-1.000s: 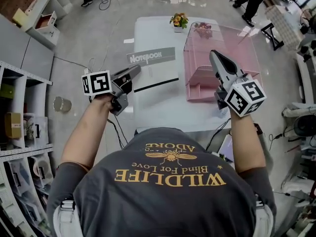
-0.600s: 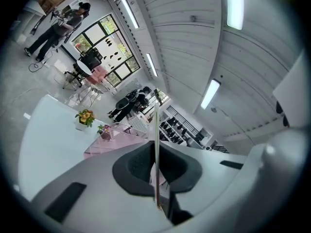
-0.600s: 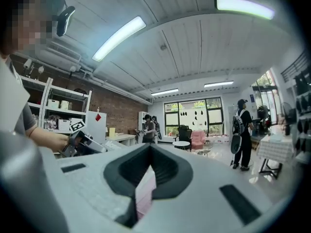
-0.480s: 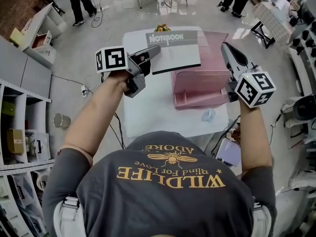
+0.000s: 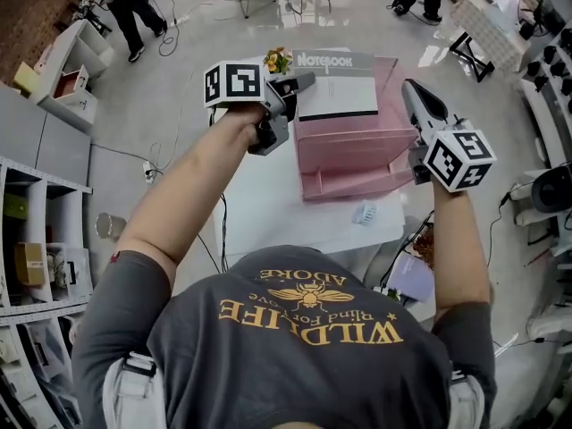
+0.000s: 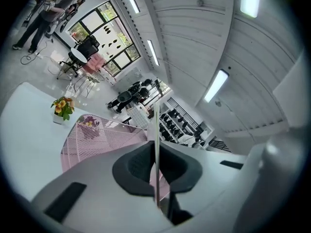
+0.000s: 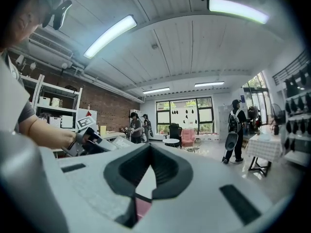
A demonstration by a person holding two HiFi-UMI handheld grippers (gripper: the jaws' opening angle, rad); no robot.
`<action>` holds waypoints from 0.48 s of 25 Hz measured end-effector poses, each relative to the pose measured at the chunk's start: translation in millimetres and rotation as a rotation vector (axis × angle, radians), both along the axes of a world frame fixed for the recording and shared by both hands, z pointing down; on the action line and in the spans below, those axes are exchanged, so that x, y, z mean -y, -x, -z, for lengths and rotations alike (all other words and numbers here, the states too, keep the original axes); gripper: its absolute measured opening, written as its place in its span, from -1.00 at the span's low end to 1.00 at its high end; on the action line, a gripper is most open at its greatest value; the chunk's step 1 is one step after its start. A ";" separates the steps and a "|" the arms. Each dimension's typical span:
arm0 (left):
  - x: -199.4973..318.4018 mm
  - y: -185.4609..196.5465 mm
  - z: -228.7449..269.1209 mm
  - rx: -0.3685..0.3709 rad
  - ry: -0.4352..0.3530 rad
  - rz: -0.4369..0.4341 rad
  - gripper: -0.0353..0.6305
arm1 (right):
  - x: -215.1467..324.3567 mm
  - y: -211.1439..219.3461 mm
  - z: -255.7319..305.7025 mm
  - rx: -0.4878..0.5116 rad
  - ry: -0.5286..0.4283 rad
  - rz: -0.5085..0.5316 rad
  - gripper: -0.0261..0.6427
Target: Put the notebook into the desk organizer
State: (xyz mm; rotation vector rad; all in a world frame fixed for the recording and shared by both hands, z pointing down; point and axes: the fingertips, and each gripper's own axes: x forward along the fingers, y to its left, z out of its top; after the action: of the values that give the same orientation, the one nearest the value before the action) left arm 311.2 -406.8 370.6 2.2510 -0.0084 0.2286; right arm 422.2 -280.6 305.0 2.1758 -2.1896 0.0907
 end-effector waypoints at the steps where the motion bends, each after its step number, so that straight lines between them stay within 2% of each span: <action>1: -2.0 -6.8 -3.6 0.009 0.002 -0.005 -0.87 | -2.5 -3.3 -1.4 0.001 0.000 -0.004 -0.92; 8: -9.9 -45.6 -31.2 0.064 0.065 -0.030 -0.87 | -17.4 -25.7 -7.0 0.005 0.002 -0.026 -0.92; 12: -7.1 -62.0 -50.0 0.127 0.039 -0.029 -0.87 | -25.2 -38.4 -10.8 0.006 0.004 -0.040 -0.92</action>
State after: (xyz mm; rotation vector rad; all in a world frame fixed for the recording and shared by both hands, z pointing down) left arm 373.2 -399.7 420.6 2.1954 -0.0386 0.3838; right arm 460.5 -255.4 315.8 2.2201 -2.1477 0.1026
